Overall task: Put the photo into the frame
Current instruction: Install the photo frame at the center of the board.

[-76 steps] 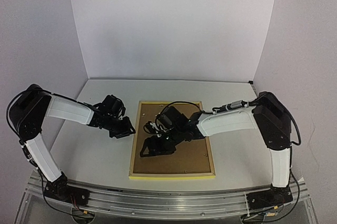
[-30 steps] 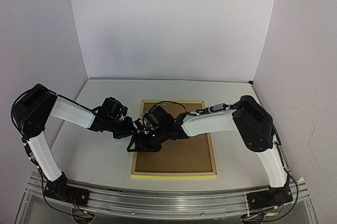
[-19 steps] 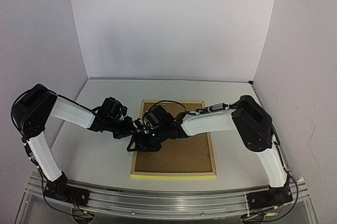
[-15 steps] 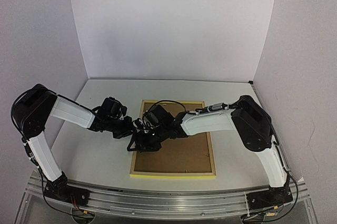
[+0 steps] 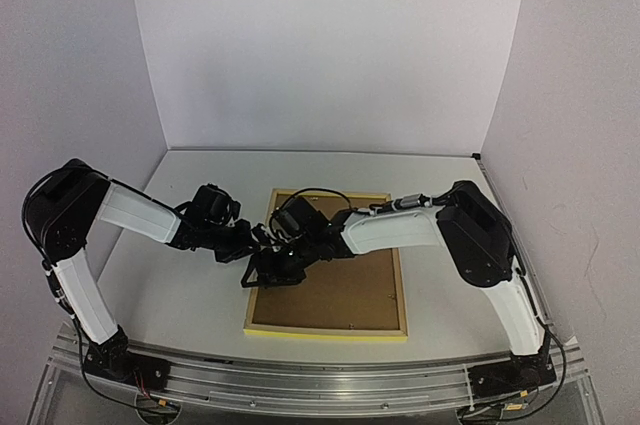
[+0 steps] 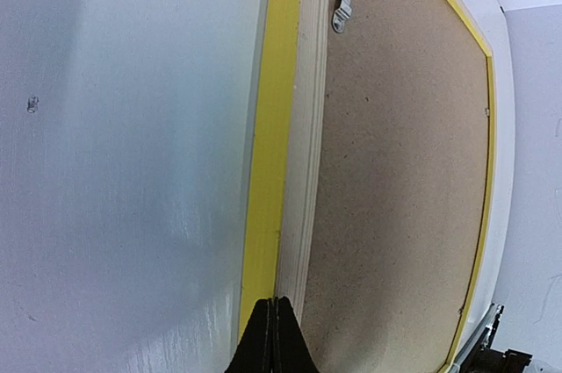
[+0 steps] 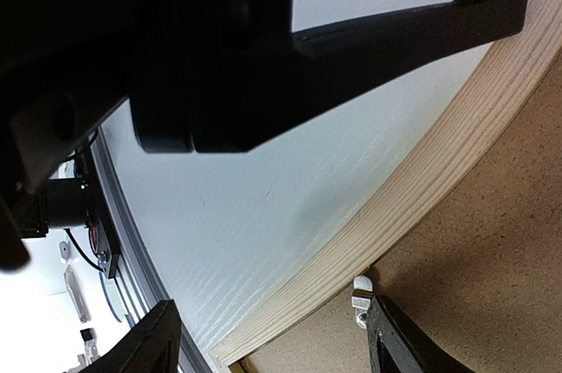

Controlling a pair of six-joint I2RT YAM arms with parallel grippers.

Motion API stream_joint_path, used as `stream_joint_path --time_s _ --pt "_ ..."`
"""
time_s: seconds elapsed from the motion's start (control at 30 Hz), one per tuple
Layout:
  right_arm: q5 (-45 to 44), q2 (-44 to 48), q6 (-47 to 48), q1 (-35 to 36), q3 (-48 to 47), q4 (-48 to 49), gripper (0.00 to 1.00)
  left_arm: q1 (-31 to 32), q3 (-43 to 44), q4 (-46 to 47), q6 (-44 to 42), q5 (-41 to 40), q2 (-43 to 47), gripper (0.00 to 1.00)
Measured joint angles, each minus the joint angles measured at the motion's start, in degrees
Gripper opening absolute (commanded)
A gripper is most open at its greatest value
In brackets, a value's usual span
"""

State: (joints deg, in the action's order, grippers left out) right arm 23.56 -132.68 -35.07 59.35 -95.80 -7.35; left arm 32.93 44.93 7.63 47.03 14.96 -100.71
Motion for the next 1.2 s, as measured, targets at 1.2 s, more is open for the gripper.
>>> stream_joint_path --time_s 1.2 --pt "-1.7 -4.0 9.8 -0.3 -6.9 -4.4 0.66 -0.6 -2.2 4.5 3.1 0.3 -0.2 0.00"
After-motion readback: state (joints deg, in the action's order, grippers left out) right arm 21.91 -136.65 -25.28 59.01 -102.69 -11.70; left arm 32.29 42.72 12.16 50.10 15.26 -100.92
